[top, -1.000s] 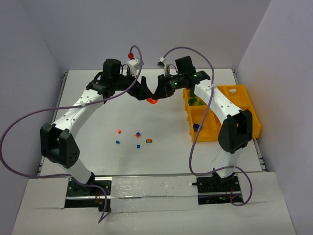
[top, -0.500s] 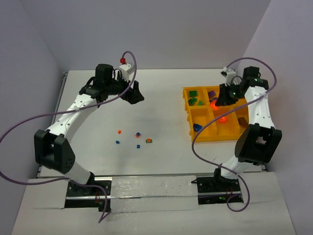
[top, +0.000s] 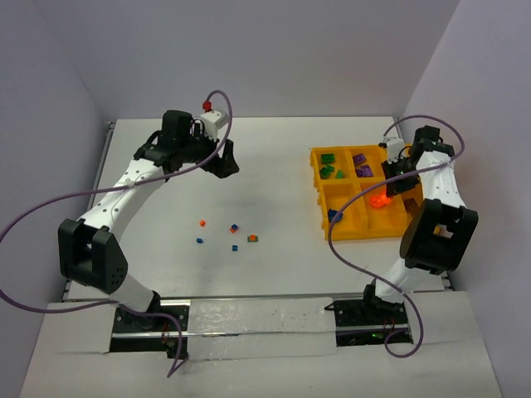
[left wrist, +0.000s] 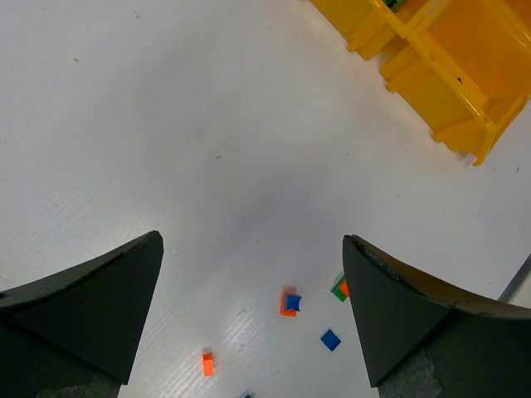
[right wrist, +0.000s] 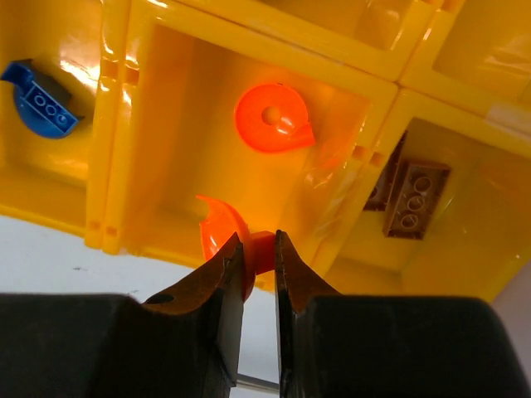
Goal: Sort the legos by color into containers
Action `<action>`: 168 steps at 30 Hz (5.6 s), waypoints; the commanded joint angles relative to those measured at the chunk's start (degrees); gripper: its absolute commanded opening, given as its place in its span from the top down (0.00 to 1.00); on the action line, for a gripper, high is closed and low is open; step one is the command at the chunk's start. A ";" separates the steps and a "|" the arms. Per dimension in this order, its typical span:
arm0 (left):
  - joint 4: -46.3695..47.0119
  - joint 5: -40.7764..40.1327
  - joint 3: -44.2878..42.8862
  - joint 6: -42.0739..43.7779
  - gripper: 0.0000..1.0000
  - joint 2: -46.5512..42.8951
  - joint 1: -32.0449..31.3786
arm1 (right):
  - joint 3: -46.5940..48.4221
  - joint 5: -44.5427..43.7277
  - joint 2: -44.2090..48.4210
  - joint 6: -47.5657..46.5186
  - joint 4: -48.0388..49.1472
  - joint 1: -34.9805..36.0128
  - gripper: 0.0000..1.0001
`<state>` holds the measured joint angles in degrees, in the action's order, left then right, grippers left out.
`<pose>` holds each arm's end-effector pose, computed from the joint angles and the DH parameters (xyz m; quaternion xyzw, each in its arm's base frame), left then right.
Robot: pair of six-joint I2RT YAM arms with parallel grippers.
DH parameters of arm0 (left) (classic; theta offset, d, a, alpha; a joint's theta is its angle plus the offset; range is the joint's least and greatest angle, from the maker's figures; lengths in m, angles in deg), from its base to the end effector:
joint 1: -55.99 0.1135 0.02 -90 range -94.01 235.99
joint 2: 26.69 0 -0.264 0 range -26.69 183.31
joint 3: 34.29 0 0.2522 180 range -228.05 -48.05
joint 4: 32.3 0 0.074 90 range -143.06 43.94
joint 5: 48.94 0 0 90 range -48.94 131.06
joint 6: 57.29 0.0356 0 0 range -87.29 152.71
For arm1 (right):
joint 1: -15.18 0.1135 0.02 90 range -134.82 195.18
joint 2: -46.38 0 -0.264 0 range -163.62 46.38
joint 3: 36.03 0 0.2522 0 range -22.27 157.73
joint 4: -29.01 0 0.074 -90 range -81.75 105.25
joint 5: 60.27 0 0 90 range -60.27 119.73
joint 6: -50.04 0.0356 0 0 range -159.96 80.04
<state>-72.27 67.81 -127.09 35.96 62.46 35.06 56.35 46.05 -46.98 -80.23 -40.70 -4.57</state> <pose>0.3240 -0.1411 0.3309 0.2839 0.8269 -0.2715 0.4023 0.3078 -0.0999 0.2707 -0.1972 0.9560 0.0381 0.2137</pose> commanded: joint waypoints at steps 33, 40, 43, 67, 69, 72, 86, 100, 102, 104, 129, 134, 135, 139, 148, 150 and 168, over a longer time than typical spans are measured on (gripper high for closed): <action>-2.57 -6.21 17.76 11.79 0.42 -5.09 6.25 | 11.17 8.74 5.35 14.41 4.66 21.85 0.00; -3.96 -14.98 21.85 10.41 0.51 -4.37 6.24 | 11.40 9.08 4.11 16.26 5.98 23.54 0.00; -4.20 -16.98 22.67 9.91 0.53 -2.95 6.16 | 12.18 9.09 3.33 16.19 5.77 23.54 0.00; -1.55 -14.88 23.56 9.64 0.46 4.48 2.33 | 12.13 8.90 2.48 16.18 5.02 23.55 0.00; -1.10 -14.95 23.29 9.27 0.48 5.72 2.21 | 12.47 8.81 2.32 16.11 4.98 23.60 0.00; -0.86 -15.10 22.84 9.24 0.51 6.70 2.29 | 12.74 8.77 2.21 16.00 4.76 23.53 0.00; -2.43 -12.47 20.37 10.55 0.81 6.36 1.24 | 12.39 12.49 3.10 16.76 4.88 24.12 0.00; 8.52 34.46 5.43 -16.20 0.94 -2.14 5.34 | 8.40 24.09 9.09 19.75 23.23 34.32 0.00; 14.72 38.53 6.04 -23.03 0.95 -2.05 5.67 | 6.32 24.93 11.07 16.91 25.56 36.54 0.00; 21.34 43.19 6.94 -29.54 0.96 -1.90 5.72 | 2.56 25.77 13.62 14.17 29.57 39.69 0.00; 34.68 48.46 6.68 -42.92 1.00 -1.64 3.82 | -11.12 16.55 18.94 10.47 60.79 58.10 0.39; 34.21 48.12 6.45 -42.55 1.00 -1.49 3.77 | -10.64 16.65 18.44 9.96 59.79 59.33 0.42; 34.21 48.05 6.45 -42.62 1.00 -1.35 3.70 | -10.51 16.72 18.30 10.03 59.65 59.47 0.43; 34.21 48.01 6.54 -42.62 1.00 -1.49 3.70 | -10.06 16.76 17.84 10.13 59.29 59.75 0.44; 33.70 48.14 6.45 -42.27 1.00 -1.54 3.52 | -9.58 14.90 16.54 12.42 61.56 59.94 0.53; 33.61 48.01 6.36 -42.18 1.00 -1.52 3.52 | -9.62 14.88 16.45 12.55 61.84 60.00 0.54; 33.56 48.42 6.18 -42.01 0.84 -1.35 3.52 | -8.78 13.90 14.99 11.58 60.17 60.09 1.00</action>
<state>-39.50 114.42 -118.92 -7.00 61.34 39.17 44.61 61.40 -31.43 -68.40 18.17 55.15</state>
